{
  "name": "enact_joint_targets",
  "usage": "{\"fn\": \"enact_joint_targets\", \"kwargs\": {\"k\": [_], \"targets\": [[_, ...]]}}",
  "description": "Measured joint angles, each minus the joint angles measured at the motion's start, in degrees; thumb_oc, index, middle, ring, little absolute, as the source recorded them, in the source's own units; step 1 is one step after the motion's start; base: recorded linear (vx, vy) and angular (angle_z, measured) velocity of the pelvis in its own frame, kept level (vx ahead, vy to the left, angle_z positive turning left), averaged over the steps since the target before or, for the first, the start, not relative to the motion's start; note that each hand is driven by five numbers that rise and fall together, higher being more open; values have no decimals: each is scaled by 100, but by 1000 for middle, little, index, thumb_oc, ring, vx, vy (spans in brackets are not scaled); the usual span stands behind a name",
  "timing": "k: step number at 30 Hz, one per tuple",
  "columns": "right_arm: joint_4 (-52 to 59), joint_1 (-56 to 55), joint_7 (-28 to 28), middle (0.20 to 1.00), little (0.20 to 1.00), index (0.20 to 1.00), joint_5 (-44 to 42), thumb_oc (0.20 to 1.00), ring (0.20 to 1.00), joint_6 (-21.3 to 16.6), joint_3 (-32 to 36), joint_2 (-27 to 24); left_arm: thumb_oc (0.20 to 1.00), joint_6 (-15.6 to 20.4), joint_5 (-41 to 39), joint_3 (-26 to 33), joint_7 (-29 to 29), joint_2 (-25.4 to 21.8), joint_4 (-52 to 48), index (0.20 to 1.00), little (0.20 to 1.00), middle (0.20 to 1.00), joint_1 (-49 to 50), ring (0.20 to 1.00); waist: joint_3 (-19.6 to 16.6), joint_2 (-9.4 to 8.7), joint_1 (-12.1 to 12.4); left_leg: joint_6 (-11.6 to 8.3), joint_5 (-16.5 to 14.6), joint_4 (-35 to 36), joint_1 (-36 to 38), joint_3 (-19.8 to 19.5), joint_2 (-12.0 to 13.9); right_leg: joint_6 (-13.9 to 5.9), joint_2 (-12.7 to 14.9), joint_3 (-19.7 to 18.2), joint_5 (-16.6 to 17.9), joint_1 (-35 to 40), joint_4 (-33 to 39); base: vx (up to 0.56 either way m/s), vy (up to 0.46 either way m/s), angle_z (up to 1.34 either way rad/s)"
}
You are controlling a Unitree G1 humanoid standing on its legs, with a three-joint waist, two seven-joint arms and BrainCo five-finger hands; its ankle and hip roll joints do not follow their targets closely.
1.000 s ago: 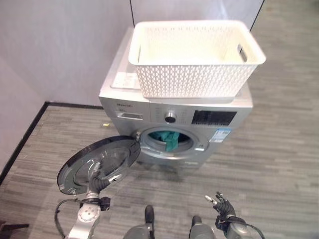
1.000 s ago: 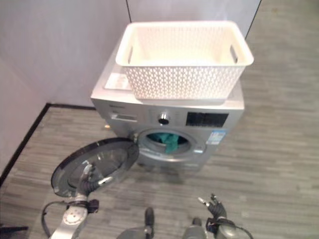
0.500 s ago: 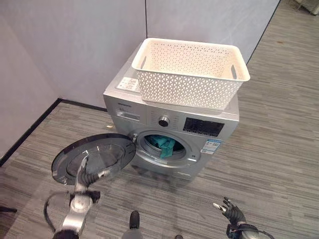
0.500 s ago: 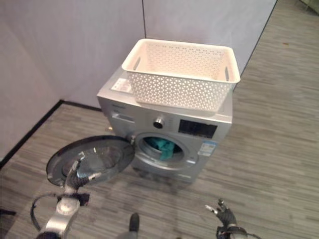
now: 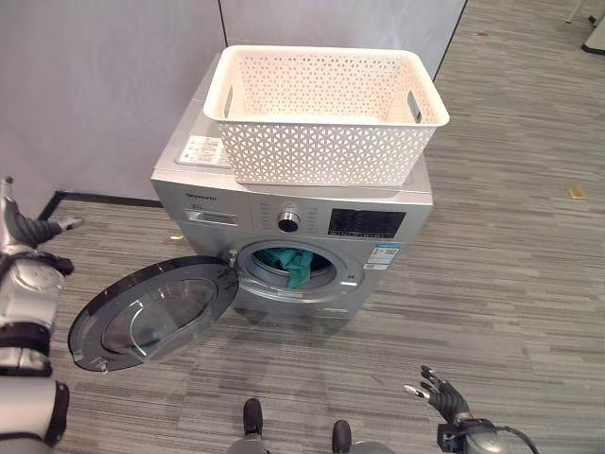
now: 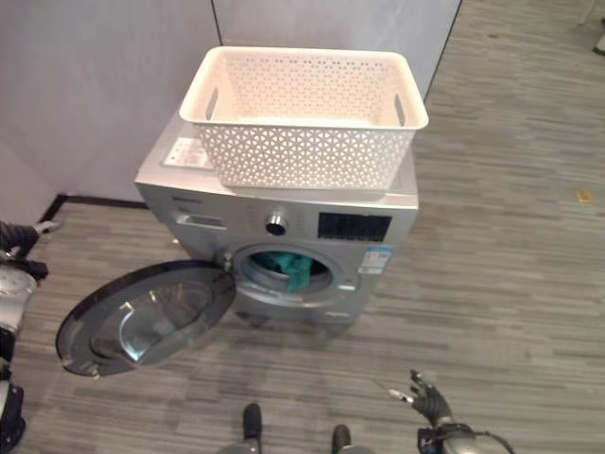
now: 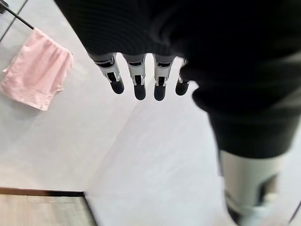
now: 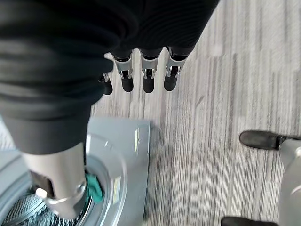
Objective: Grab the laundry basket,head to the washer,open it,put in the laundry and shut it.
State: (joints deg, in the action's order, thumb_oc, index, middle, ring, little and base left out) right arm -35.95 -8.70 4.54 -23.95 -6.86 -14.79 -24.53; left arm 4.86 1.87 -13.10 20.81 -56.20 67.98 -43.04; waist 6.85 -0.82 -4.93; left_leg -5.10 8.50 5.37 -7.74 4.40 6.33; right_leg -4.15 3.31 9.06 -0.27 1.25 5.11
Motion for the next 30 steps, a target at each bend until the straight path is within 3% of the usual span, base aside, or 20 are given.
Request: {"fn": "enact_joint_targets", "kwargs": {"k": [3,5,8,12,15,18,20,25,30], "targets": [[75,112,82,1000,1000,1000,-2,1000,1000,45,-8,-2,1000,-57,-190,-417,-564,-27,339,1000,1000,1000,-358,1000,26,-54,-71,3,-1,-1,-143,128,-8,-31,21,-112,60,-223,-21,-18,47,-21],[137,198,117,1000,1000,1000,1,1000,1000,100,-43,-7,1000,-269,-203,-579,-980,-52,1116,1000,1000,1000,-1171,1000,163,-189,-114,1,5,-2,-286,268,60,-7,-31,-255,142,-430,-23,13,28,-32],[133,356,203,1000,1000,1000,6,1000,1000,242,-221,-5,1000,-525,-200,-573,-1428,-283,1474,1000,1000,1000,-1708,1000,323,-411,-354,-4,5,-2,-348,399,104,7,-57,-382,165,-559,-24,30,2,-23],[145,337,314,1000,1000,1000,8,1000,1000,339,-226,-5,1000,-753,-101,-551,-1649,-404,1500,1000,1000,1000,-1627,1000,355,-459,-391,-19,-8,-2,-341,422,140,9,-97,-406,165,-589,-25,26,-7,-13],[402,321,433,1000,1000,1000,20,1000,1000,430,-223,-15,1000,-935,331,-72,-1760,-663,1756,1000,1000,1000,-752,1000,372,-528,-435,-56,-44,-1,-304,568,208,38,-141,-587,186,-652,-25,24,0,-30],[428,295,553,1000,1000,1000,54,1000,1000,490,-277,-25,1000,-1099,773,-288,-1858,-851,1908,1000,1000,1000,-686,1000,376,-725,-312,-109,-88,-1,-248,681,279,63,-198,-724,200,-697,-23,37,8,-21],[607,246,666,1000,1000,1000,58,1000,1000,488,-287,-42,1000,-1080,1192,-558,-1893,-1302,1802,1000,1000,1000,-600,1000,366,-822,-301,-114,-97,-1,-220,791,310,85,-217,-832,230,-713,-23,21,21,-28],[630,226,717,1000,1000,1000,71,1000,1000,521,-287,-77,1000,-1013,1267,-81,-2045,-1329,1674,1000,1000,1000,-38,1000,406,-762,-281,-112,-96,-2,-150,815,284,71,-190,-849,243,-654,-23,8,8,-3],[547,205,706,1000,1000,1000,205,1000,1000,540,-159,-94,1000,-1005,1168,-68,-2137,-1243,1601,1000,1000,1000,259,1000,449,-689,-206,-112,-92,-2,-174,708,284,71,-203,-766,240,-615,-21,1,-6,11]]}}
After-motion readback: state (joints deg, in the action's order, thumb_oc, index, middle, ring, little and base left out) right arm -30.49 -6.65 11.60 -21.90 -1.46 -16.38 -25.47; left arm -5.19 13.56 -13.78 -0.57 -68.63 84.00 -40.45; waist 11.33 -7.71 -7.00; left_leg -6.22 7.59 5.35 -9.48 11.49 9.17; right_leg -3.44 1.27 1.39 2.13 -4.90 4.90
